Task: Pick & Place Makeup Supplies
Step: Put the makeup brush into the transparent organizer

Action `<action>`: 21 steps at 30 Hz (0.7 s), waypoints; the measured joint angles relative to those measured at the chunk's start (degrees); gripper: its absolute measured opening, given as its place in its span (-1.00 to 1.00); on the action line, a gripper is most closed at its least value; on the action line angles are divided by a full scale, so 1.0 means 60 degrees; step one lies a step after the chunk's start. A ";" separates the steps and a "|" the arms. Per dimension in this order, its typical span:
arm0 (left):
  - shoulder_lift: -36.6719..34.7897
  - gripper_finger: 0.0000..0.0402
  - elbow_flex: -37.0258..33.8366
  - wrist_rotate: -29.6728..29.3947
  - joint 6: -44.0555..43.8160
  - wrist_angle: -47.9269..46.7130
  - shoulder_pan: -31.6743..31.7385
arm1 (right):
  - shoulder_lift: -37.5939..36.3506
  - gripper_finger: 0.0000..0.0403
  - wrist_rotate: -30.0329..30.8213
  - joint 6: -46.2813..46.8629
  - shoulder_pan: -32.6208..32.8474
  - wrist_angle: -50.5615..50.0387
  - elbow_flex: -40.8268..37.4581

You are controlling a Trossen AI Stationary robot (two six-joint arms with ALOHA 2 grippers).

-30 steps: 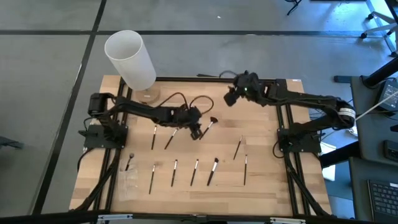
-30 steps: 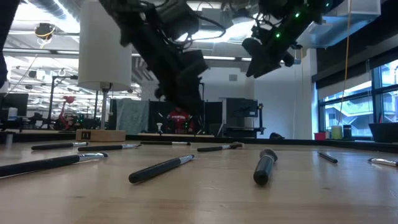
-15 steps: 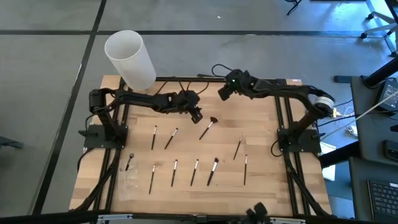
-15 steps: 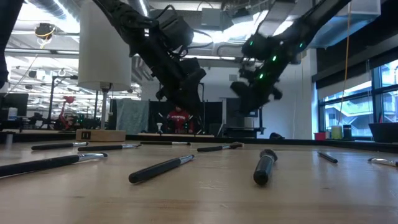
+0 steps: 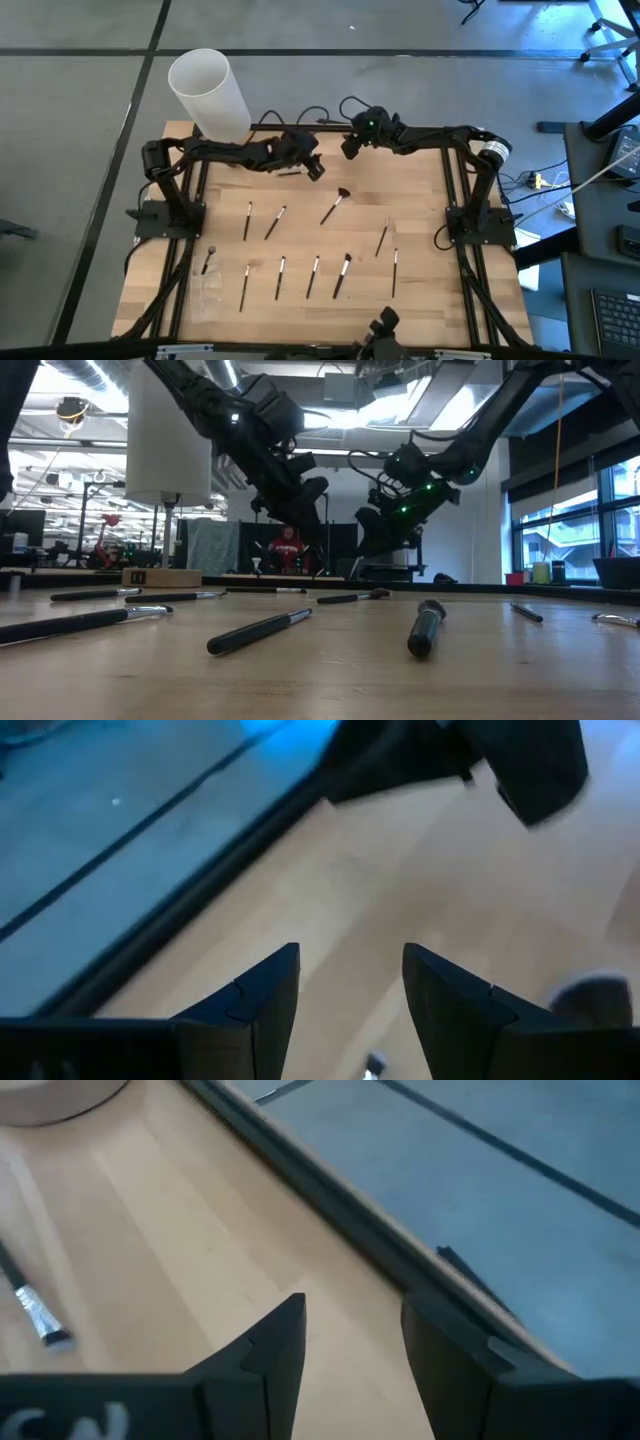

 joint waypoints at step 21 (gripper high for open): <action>0.0544 -0.13 0.0010 0.0206 -0.3478 -0.0645 -0.2530 | -0.1833 -0.18 0.5523 0.3154 0.1514 -0.7949 0.0757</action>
